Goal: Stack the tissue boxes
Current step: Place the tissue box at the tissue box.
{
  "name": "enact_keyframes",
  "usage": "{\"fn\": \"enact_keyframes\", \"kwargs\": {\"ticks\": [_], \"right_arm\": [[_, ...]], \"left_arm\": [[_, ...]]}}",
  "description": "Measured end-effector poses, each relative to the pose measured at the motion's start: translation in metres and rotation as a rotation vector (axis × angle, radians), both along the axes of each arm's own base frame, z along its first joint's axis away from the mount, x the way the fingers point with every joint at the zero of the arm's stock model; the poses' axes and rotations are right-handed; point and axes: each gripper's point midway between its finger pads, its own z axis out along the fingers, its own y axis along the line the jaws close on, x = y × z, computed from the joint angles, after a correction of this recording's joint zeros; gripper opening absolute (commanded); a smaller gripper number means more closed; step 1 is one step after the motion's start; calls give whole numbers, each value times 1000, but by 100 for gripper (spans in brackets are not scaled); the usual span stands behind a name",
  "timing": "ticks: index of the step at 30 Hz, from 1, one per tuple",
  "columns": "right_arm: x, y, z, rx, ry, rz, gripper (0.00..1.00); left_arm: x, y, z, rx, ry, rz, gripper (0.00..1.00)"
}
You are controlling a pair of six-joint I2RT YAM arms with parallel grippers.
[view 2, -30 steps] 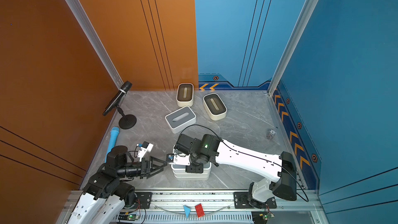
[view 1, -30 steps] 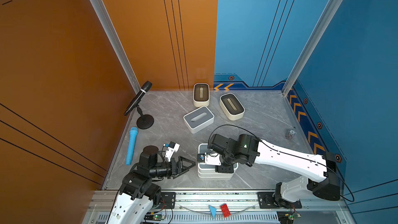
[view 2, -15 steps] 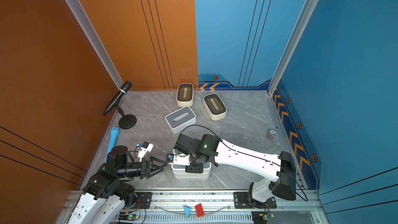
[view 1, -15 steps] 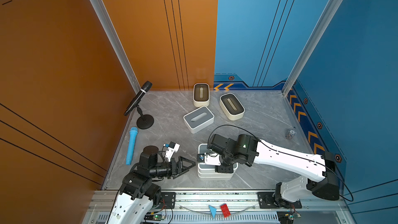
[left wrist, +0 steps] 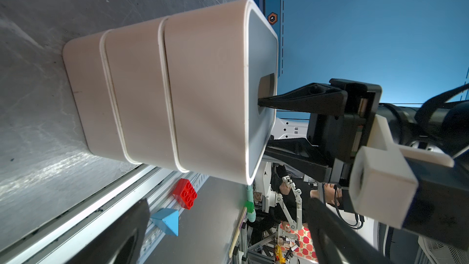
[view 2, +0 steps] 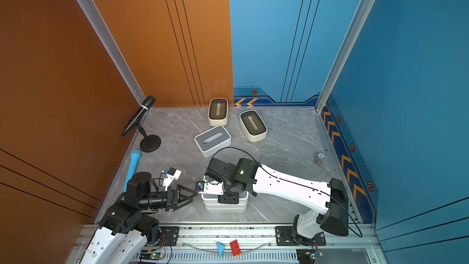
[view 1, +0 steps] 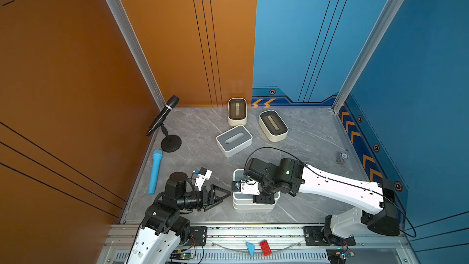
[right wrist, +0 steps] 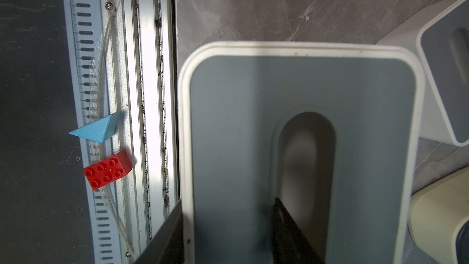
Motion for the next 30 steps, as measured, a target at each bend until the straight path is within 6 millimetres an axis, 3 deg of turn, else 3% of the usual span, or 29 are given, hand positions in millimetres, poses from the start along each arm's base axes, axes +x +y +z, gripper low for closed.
{"fn": "enact_keyframes", "kwargs": {"ticks": [30], "right_arm": [[-2, 1, -1, -6, -8, 6, 50]], "left_arm": [[-1, -1, -3, 4, 11, -7, 98]]}}
